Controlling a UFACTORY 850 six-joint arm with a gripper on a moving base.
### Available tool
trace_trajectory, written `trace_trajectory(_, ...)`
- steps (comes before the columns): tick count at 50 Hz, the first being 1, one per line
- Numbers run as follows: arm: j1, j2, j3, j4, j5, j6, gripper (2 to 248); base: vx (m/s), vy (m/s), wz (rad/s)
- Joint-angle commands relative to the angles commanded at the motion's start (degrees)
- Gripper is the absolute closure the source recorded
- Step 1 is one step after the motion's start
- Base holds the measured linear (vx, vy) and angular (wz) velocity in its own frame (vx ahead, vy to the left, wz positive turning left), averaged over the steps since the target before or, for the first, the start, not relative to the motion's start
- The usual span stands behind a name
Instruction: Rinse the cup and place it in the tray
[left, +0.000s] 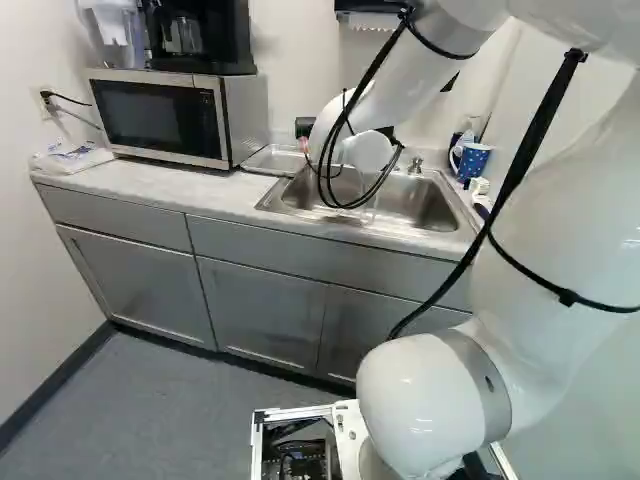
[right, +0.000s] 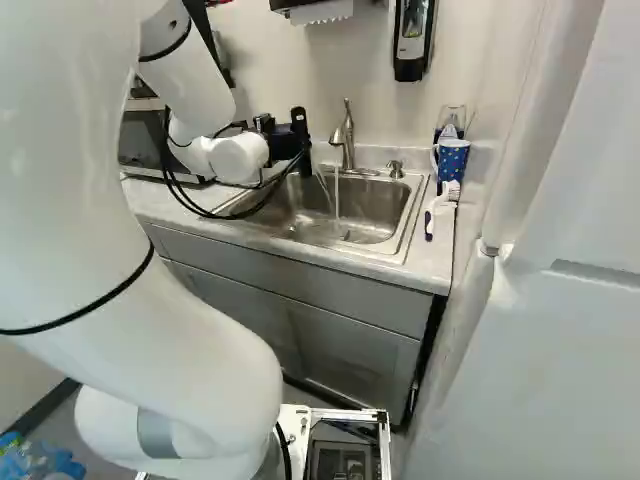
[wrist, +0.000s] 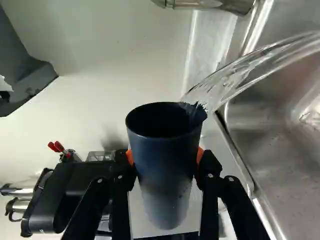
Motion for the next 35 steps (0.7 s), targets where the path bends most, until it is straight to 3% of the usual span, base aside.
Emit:
trace_trajectory(32,0.00,0.00,0.00,0.00,0.00,19.27,124,0.000,0.000,0.000)
trace_trajectory(35,0.00,0.00,0.00,0.00,0.00,19.27,124,0.000,0.000,0.000)
